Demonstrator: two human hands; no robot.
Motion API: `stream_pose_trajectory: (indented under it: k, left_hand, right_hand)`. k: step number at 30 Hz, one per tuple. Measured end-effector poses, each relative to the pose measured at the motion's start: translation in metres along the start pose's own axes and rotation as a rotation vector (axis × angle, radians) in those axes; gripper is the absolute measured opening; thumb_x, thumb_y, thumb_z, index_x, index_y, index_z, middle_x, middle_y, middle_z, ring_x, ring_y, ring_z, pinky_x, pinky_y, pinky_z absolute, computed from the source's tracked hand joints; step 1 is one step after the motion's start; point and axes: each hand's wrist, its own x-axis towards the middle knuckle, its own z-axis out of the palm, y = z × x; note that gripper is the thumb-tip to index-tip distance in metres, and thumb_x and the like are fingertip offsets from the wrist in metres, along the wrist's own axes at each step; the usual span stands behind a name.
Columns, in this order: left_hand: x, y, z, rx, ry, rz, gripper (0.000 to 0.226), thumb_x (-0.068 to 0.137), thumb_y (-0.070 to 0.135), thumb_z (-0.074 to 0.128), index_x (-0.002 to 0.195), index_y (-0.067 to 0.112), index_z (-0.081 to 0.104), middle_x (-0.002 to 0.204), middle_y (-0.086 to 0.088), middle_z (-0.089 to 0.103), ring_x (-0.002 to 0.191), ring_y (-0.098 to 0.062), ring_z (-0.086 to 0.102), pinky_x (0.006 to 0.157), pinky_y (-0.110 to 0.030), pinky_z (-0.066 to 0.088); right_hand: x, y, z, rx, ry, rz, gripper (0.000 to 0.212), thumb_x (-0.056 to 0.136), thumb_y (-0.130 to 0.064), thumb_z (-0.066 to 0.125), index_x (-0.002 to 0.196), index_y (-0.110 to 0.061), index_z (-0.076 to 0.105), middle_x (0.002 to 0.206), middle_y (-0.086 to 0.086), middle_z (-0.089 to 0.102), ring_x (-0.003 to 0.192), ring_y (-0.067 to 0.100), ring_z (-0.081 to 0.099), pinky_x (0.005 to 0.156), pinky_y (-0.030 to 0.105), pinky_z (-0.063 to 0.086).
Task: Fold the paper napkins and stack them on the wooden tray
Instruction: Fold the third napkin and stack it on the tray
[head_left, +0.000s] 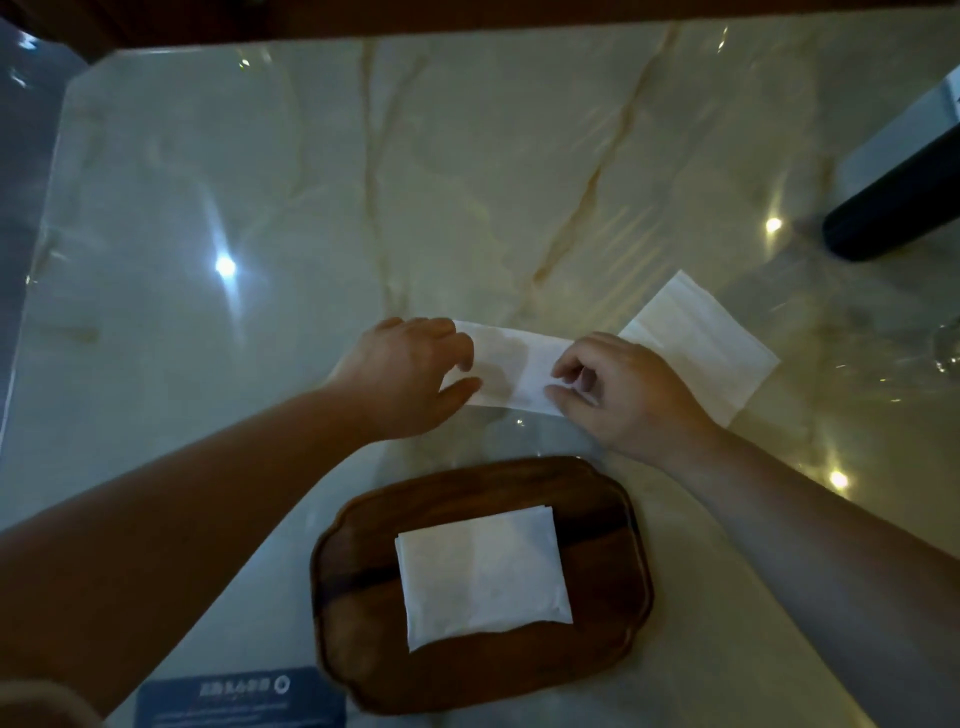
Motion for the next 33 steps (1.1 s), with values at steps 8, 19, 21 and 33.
stream_pose_trajectory:
  k: [8, 19, 21, 33]
  left_hand:
    - [0.035, -0.023, 0.013, -0.043, 0.031, -0.223, 0.032, 0.084, 0.025, 0.063, 0.114, 0.018, 0.057, 0.112, -0.007, 0.057, 0.105, -0.028, 0.053, 0.081, -0.044, 0.049]
    - [0.019, -0.034, -0.004, -0.395, 0.048, -0.511, 0.006, 0.083, 0.024, 0.064, 0.080, 0.027, 0.059, 0.081, 0.011, 0.061, 0.075, -0.013, 0.058, 0.064, -0.025, 0.045]
    - [0.003, -0.034, -0.014, -0.648, 0.110, -0.625, 0.013, 0.081, 0.019, 0.068, 0.074, 0.027, 0.060, 0.076, 0.007, 0.064, 0.071, -0.014, 0.063, 0.060, -0.028, 0.053]
    - [-0.093, 0.018, -0.019, -1.025, 0.144, -0.715, 0.008, 0.081, 0.002, 0.067, 0.083, 0.009, 0.062, 0.081, -0.007, 0.066, 0.050, -0.014, 0.066, 0.041, -0.026, 0.054]
  right_hand:
    - [0.037, 0.015, -0.002, -0.198, -0.007, 0.197, 0.019, 0.076, -0.025, 0.068, 0.091, -0.016, 0.060, 0.096, 0.004, 0.060, 0.089, 0.024, 0.059, 0.078, 0.040, 0.049]
    - [0.048, -0.014, -0.005, 0.083, 0.046, 0.213, 0.009, 0.078, -0.020, 0.068, 0.075, -0.022, 0.059, 0.072, -0.004, 0.065, 0.066, 0.011, 0.060, 0.060, 0.027, 0.046]
    - [0.045, -0.024, -0.005, 0.237, 0.055, 0.245, 0.015, 0.079, -0.016, 0.069, 0.073, -0.024, 0.057, 0.071, -0.006, 0.064, 0.063, 0.009, 0.060, 0.059, 0.025, 0.047]
    - [-0.036, -0.064, 0.013, 0.382, 0.102, 0.302, 0.020, 0.080, -0.019, 0.071, 0.083, -0.034, 0.059, 0.088, -0.004, 0.064, 0.063, 0.019, 0.064, 0.059, 0.023, 0.052]
